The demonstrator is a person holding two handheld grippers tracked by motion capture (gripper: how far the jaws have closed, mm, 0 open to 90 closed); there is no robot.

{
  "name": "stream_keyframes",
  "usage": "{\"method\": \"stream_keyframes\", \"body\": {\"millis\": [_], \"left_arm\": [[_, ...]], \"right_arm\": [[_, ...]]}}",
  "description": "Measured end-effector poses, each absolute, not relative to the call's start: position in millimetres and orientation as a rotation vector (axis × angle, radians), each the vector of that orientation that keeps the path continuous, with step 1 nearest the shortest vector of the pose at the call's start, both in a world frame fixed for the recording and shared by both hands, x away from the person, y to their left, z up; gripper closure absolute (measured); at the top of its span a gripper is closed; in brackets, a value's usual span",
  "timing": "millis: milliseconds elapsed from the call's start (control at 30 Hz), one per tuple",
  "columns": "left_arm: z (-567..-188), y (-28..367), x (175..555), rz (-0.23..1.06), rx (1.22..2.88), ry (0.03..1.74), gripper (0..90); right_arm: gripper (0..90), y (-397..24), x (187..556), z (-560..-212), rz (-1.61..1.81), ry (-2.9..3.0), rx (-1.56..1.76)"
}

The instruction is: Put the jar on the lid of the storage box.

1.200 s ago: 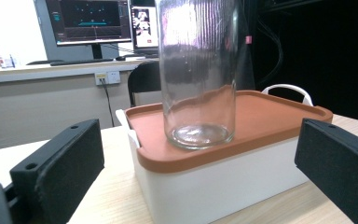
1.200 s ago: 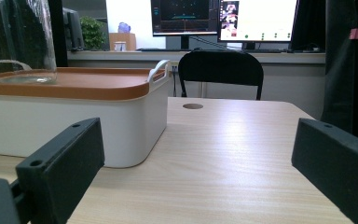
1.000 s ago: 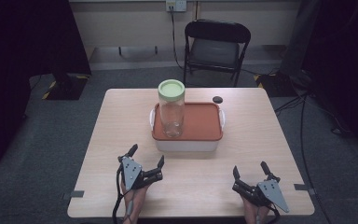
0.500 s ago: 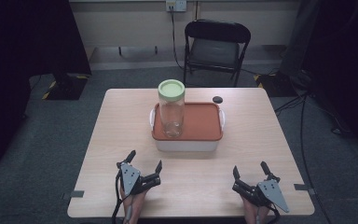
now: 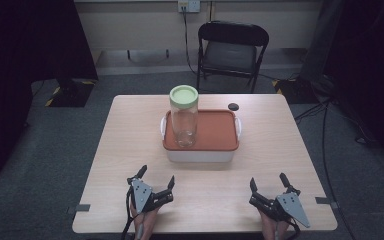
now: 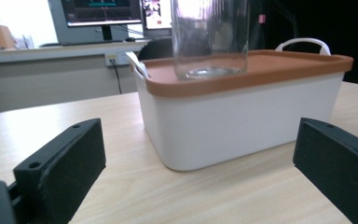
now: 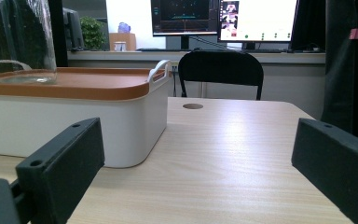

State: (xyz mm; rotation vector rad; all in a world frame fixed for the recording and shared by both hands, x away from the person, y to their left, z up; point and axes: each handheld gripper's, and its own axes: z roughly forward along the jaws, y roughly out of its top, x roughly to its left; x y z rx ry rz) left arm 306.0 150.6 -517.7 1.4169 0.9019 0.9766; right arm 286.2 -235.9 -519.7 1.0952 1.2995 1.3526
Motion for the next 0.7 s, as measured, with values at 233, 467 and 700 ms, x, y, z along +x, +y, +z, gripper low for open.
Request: {"method": "stream_keyframes", "body": {"millis": [233,467,700], "left_arm": [[-518.7,152.6,305.2,0.976,1.374,0.923,3.1],[-519.5,152.6,303.1,0.999,1.348,0.930,2.6],[-520.0,154.5,303.0,0.988,1.326,0.942,1.5]], "right_arm": [[1.5,-235.8,286.2,-519.7,1.352,1.300,1.096],[1.5,-235.8,286.2,-519.8,1.352,1.300,1.095],[1.5,-235.8,286.2,-519.8,1.352,1.300,1.095]]}}
